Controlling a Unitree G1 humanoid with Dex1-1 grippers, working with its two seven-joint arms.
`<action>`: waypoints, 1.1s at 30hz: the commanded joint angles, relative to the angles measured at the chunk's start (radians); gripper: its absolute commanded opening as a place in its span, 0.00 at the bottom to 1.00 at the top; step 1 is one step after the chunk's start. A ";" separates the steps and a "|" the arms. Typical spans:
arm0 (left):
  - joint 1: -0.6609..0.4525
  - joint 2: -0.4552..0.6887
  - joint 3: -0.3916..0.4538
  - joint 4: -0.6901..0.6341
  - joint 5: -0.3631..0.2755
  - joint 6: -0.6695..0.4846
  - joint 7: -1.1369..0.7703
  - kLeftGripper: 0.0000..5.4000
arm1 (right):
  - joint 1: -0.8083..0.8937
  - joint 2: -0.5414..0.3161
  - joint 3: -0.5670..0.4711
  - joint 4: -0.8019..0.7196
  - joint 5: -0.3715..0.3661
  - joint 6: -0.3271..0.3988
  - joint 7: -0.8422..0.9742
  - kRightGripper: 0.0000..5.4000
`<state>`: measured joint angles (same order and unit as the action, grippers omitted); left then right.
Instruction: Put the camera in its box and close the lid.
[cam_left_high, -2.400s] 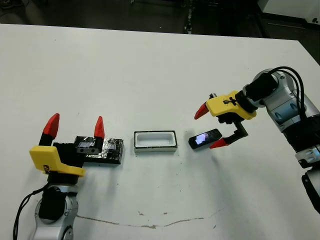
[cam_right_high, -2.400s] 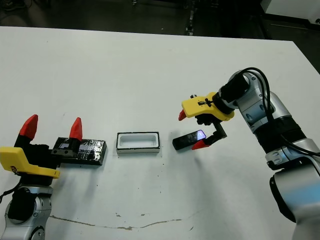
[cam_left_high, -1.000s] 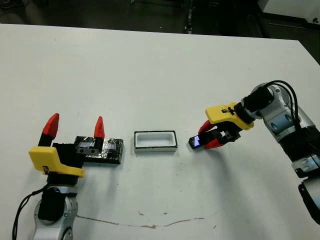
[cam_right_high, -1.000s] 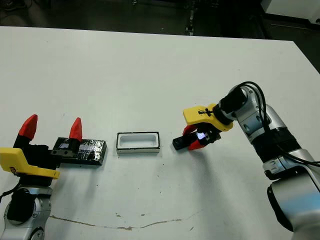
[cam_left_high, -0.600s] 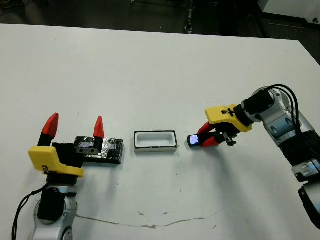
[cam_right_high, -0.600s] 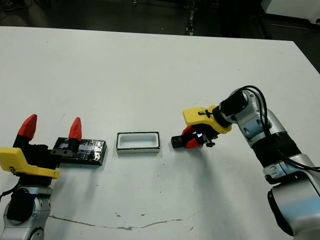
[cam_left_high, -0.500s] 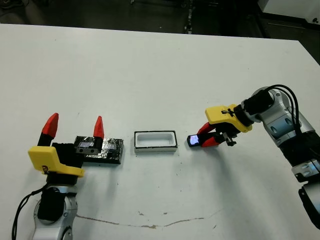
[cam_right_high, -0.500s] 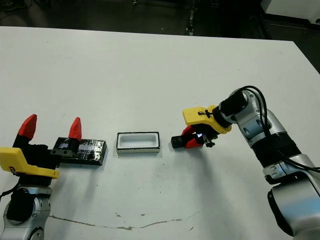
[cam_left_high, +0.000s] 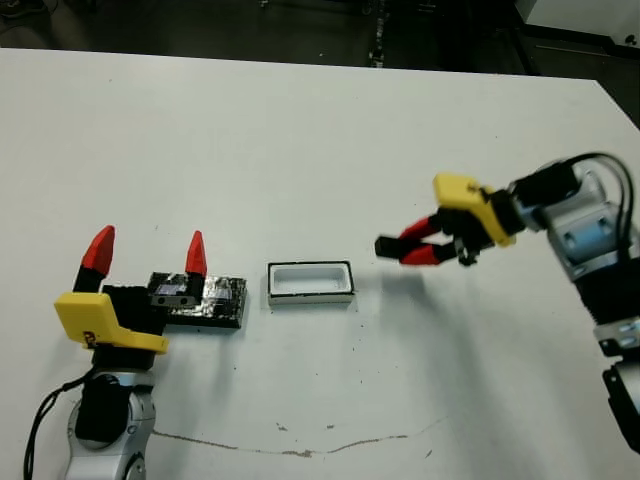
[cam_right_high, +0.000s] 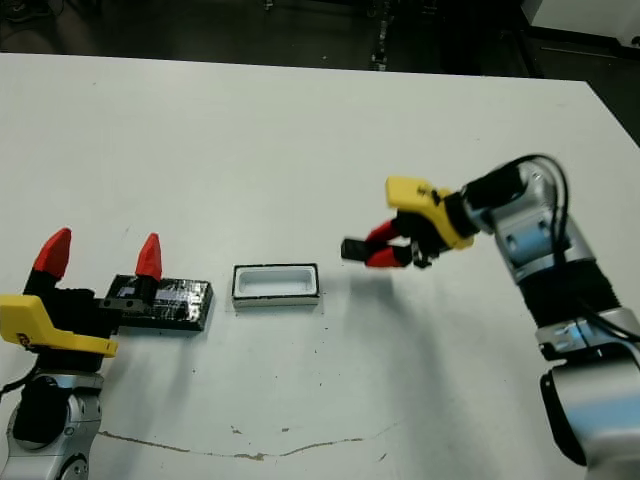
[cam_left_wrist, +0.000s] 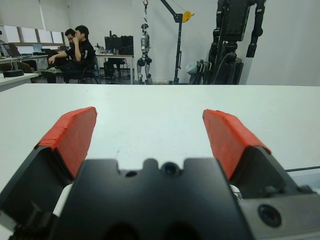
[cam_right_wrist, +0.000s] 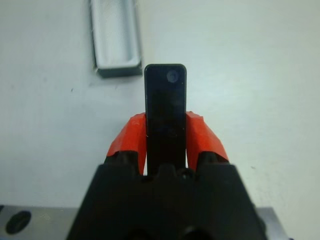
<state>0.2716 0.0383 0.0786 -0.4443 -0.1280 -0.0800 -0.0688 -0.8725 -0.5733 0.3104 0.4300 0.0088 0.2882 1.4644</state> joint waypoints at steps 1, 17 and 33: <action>0.011 0.001 -0.004 -0.001 0.013 0.004 0.004 1.00 | -0.070 0.012 -0.017 0.017 0.035 0.068 0.015 0.31; 0.026 -0.008 -0.022 -0.013 0.016 0.007 0.005 1.00 | -0.082 0.162 0.016 -0.163 0.191 0.245 -0.015 0.31; 0.025 -0.006 -0.016 -0.017 0.020 0.009 0.011 1.00 | -0.056 0.249 0.091 -0.164 0.177 0.266 -0.103 0.31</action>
<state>0.2850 0.0326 0.0593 -0.4604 -0.1107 -0.0788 -0.0613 -0.9452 -0.3295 0.3943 0.2557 0.1868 0.5709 1.3718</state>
